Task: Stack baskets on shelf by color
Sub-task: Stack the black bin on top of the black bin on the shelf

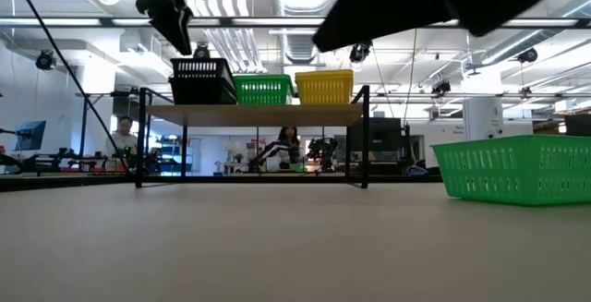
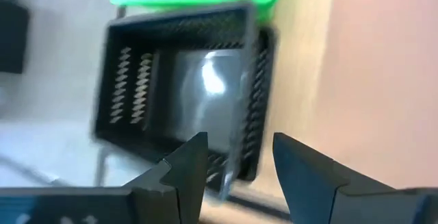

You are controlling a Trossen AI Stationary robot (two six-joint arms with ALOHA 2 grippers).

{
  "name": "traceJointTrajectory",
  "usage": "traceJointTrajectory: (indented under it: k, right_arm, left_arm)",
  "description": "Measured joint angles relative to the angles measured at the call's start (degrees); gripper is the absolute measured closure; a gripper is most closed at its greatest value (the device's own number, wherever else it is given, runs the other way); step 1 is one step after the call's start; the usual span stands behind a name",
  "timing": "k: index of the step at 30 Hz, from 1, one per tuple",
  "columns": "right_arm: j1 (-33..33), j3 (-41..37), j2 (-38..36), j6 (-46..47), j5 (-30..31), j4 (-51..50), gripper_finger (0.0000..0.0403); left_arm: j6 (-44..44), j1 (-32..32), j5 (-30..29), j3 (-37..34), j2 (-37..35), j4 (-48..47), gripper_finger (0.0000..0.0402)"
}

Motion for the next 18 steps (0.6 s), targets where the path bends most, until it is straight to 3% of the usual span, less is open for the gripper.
traceJointTrajectory:
  k: [8, 18]
  right_arm:
    - [1.93, 0.00, 0.00, 7.75, 0.00, -5.39, 0.0330]
    - [2.37, 0.00, 0.00, 8.08, 0.00, -5.94, 0.0329]
  left_arm:
    - [-0.35, 0.00, 0.61, -7.85, 0.74, 10.06, 0.0275]
    - [-0.19, -0.05, 0.10, -5.38, -1.99, 9.99, 0.0314]
